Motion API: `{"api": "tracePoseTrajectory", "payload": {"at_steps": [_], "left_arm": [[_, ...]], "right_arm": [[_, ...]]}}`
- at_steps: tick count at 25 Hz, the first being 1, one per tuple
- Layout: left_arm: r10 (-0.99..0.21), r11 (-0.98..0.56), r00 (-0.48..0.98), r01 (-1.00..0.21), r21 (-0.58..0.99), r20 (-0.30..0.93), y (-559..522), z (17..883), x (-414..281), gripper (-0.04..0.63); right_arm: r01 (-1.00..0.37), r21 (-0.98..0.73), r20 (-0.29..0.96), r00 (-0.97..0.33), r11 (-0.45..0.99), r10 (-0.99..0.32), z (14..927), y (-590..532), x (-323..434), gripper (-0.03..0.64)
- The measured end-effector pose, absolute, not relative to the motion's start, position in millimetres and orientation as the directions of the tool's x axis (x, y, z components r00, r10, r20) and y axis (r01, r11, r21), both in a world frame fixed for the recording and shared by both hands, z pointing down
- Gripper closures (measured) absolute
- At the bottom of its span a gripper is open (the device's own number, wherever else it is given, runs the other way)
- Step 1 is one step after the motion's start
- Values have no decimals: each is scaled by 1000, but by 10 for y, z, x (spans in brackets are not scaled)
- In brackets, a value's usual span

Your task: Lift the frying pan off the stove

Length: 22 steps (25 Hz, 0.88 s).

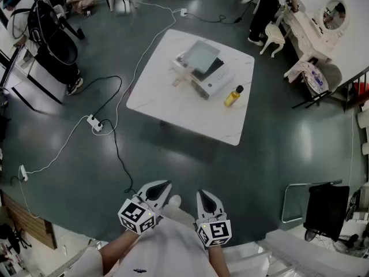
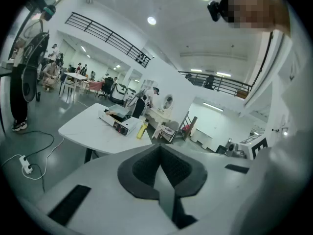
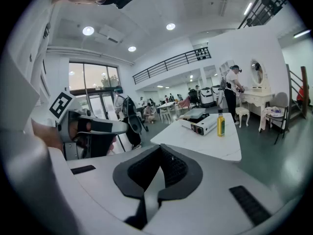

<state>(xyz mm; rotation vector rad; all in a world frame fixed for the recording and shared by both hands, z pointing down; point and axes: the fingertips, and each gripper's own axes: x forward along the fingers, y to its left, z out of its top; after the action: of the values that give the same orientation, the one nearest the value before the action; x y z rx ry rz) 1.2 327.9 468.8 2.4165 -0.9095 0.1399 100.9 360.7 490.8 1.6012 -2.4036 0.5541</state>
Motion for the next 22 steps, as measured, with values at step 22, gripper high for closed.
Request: {"api": "tracePoseTrajectory", "payload": {"at_steps": [22], "left_arm": [[-705, -634, 698, -701, 328, 128, 3610, 3875, -528, 594]], "right_arm": [[-878, -86, 138, -478, 471, -867, 3893, 3701, 295, 617]]}}
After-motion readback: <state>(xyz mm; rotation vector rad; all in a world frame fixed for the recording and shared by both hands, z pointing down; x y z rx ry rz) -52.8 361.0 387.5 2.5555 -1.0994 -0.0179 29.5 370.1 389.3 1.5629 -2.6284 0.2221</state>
